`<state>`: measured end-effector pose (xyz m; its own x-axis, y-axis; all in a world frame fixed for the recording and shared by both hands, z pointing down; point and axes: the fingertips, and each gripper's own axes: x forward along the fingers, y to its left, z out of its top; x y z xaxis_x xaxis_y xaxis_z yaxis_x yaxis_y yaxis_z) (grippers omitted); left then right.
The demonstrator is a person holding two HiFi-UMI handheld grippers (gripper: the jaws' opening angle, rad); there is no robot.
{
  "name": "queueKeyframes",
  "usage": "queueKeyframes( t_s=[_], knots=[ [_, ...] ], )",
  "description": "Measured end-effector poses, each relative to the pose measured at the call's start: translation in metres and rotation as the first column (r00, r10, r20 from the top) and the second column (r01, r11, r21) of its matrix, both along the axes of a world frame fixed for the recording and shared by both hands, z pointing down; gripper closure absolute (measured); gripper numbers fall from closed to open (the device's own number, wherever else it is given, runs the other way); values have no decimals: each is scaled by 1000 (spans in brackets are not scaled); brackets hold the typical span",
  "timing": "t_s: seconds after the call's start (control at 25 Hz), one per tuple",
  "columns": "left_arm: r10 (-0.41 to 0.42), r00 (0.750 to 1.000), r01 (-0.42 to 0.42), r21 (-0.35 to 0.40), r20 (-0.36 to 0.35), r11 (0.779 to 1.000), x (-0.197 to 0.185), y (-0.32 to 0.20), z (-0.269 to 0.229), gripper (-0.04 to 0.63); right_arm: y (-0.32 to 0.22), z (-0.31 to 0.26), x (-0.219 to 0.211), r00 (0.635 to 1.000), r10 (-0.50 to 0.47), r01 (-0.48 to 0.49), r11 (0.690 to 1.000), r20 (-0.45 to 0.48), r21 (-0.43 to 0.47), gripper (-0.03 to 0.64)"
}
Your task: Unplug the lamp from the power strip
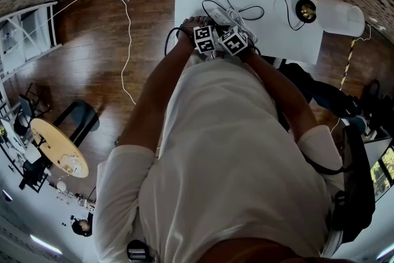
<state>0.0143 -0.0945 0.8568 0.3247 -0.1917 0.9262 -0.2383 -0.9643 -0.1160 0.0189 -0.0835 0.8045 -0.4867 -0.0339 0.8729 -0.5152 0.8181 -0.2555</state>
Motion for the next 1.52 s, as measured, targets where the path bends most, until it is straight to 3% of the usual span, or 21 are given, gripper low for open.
queueKeyframes(
  t_s=[0.12,0.28,0.36,0.52,0.6,0.76,0.92,1.08,1.24,1.52],
  knots=[
    [-11,1000,11,3,0,1000,-1,-1,0,609,0,-1,-2,1000,26,-26,998,0,-52,607],
    [-6,1000,6,-8,-4,1000,4,5,0,609,7,-3,5,1000,-12,12,1000,-27,5,607],
    [-20,1000,20,2,-6,1000,2,4,0,609,4,-1,1,999,-22,21,1000,-25,-18,607],
    [-27,1000,27,13,-10,1000,0,1,-1,609,0,-2,1,988,147,-137,978,51,-154,607],
    [-19,1000,19,4,-15,1000,0,3,0,607,1,-3,5,977,199,-187,972,76,-143,607],
    [-17,1000,17,-9,-15,1000,2,3,0,607,4,-2,4,994,92,-92,996,51,-5,607],
    [-42,999,42,-16,-13,999,-2,1,-1,609,-1,3,-1,994,-42,38,998,-99,-49,606],
    [-43,999,43,-18,-16,999,-2,2,1,607,-2,-1,0,998,23,-30,992,-62,-119,606],
    [-4,1000,4,-35,-23,999,3,5,1,607,4,-1,8,994,103,-99,990,34,-96,607],
    [-15,999,14,-15,-28,1000,-1,4,0,607,-4,-1,-1,995,91,-98,961,-39,-259,606]
  ],
)
